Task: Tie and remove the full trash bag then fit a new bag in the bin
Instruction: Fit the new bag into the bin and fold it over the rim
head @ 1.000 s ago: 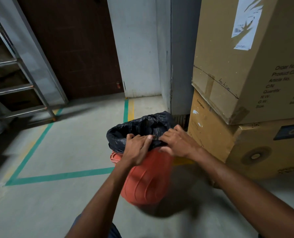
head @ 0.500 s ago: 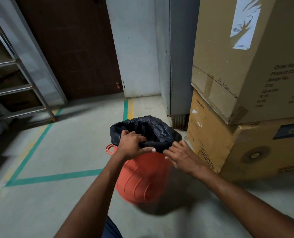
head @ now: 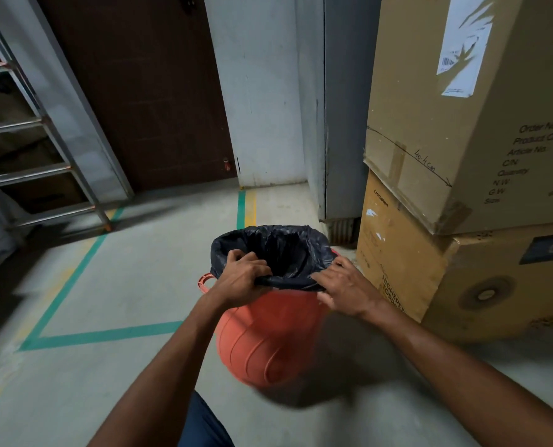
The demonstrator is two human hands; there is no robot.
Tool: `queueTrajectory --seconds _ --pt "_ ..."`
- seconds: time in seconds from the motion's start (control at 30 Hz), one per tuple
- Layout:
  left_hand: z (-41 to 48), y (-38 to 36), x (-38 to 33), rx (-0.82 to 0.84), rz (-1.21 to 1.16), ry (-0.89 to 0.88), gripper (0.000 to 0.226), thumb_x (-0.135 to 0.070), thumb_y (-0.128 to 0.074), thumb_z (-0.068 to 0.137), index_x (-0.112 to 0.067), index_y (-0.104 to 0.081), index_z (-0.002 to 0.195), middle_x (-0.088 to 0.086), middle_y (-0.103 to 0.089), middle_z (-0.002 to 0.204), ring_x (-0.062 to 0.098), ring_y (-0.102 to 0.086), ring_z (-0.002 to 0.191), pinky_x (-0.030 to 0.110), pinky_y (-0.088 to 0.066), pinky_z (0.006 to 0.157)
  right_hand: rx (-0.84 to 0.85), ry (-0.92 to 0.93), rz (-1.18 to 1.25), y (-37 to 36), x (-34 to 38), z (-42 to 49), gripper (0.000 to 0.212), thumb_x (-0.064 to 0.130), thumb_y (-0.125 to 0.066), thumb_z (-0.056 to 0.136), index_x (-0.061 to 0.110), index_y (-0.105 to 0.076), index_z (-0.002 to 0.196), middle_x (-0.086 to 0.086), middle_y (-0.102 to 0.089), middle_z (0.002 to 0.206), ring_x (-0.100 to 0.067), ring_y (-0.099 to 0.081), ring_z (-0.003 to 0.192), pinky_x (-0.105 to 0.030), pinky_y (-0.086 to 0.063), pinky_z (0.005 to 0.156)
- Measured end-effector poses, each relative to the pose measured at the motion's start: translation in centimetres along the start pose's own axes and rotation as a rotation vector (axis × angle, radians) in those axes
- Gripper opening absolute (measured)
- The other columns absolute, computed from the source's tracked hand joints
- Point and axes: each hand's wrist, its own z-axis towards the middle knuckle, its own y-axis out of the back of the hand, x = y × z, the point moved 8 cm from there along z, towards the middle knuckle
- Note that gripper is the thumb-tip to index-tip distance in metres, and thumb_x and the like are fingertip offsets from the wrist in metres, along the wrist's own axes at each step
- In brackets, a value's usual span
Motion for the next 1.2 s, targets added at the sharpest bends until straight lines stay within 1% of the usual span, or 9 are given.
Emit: queueTrajectory --seconds 0.13,0.23,0.33,0.5,0.63,0.73,0.93,1.1,1.2 --pt "0.0 0.7 0.4 0.032 -0.037 0.016 0.025 -0.034 -0.065 0.089 -0.025 -0.063 0.112 -0.010 -0.059 0.103 0.016 -0.048 0.108 0.045 -0.026 0.108 -0.152 0.041 -0.059 1.9 1.6 0.6 0.029 0.027 -0.082 0.079 0.011 -0.069 0.100 -0.002 -0.070 0.081 -0.023 -0.065 0.074 -0.042 -0.050 0.087" --pt "0.6 1.8 -1.6 0.014 -0.114 -0.024 0.042 -0.040 -0.061 0.087 -0.026 -0.059 0.127 -0.007 -0.062 0.116 0.011 -0.047 0.117 0.039 -0.015 0.117 -0.312 0.053 -0.068 3.8 2.6 1.5 0.026 0.022 -0.079 0.078 0.011 -0.069 0.100 -0.002 -0.069 0.080 -0.023 -0.065 0.073 -0.039 -0.044 0.085" --pt "1.4 1.8 -3.8 0.056 -0.374 0.077 0.053 -0.041 -0.037 0.094 -0.023 -0.055 0.141 -0.002 -0.060 0.132 0.009 -0.045 0.124 0.035 -0.015 0.116 -0.357 0.028 -0.023 5.0 2.4 2.7 0.021 0.020 -0.078 0.079 0.012 -0.069 0.096 -0.002 -0.070 0.080 -0.024 -0.066 0.074 -0.038 -0.036 0.086" --pt "2.1 0.5 -3.1 0.010 -0.652 0.269 0.055 -0.042 -0.016 0.103 -0.035 -0.052 0.144 -0.001 -0.056 0.135 0.008 -0.037 0.122 0.030 -0.017 0.107 -0.519 0.036 -0.020 6.6 1.5 1.6 0.008 0.009 -0.070 0.089 0.013 -0.070 0.082 -0.003 -0.062 0.078 -0.024 -0.058 0.071 -0.039 -0.041 0.077" --pt "3.2 0.1 -2.3 0.061 -0.696 0.305 0.052 -0.045 -0.012 0.112 -0.046 -0.061 0.129 -0.002 -0.059 0.127 0.004 -0.034 0.116 0.029 -0.013 0.101 -0.538 0.074 -0.081 5.2 1.8 -0.7 0.006 0.010 -0.067 0.090 0.014 -0.068 0.085 -0.003 -0.061 0.087 -0.024 -0.059 0.084 -0.041 -0.041 0.079" --pt "3.8 0.5 -2.5 0.020 -0.624 0.265 0.038 -0.061 -0.033 0.105 -0.053 -0.064 0.085 -0.019 -0.062 0.084 0.003 -0.051 0.090 0.042 -0.026 0.096 -0.361 0.087 -0.162 2.7 1.7 -1.7 0.004 0.019 -0.068 0.091 0.017 -0.066 0.088 -0.003 -0.061 0.087 -0.025 -0.059 0.085 -0.041 -0.042 0.076" --pt "3.5 0.5 -2.0 -0.126 -0.401 0.288 0.033 -0.059 -0.072 0.085 -0.028 -0.069 0.097 -0.011 -0.066 0.089 0.016 -0.055 0.096 0.038 -0.030 0.092 -0.296 -0.301 0.024 2.0 -0.7 -2.3 0.023 0.024 -0.063 0.097 0.018 -0.069 0.118 0.001 -0.074 0.091 -0.025 -0.066 0.075 -0.041 -0.046 0.073" --pt "2.7 0.7 -2.1 -0.212 -0.375 0.290 0.018 -0.040 -0.076 0.085 -0.027 -0.064 0.086 -0.015 -0.056 0.079 0.014 -0.048 0.090 0.039 -0.030 0.094 -0.396 -0.457 0.156 3.0 -1.5 -2.7 0.011 0.020 -0.081 0.081 0.016 -0.072 0.087 0.001 -0.067 0.059 -0.022 -0.064 0.053 -0.036 -0.052 0.066" --pt "2.0 1.0 -1.7 -0.197 -0.386 0.286 0.011 -0.039 -0.063 0.080 -0.032 -0.054 0.079 -0.017 -0.047 0.070 0.013 -0.044 0.086 0.042 -0.032 0.097 -0.473 -0.491 0.240 3.3 -2.7 -3.0 0.024 0.029 -0.087 0.075 0.017 -0.066 0.076 0.007 -0.060 0.055 -0.020 -0.063 0.060 -0.038 -0.051 0.073"
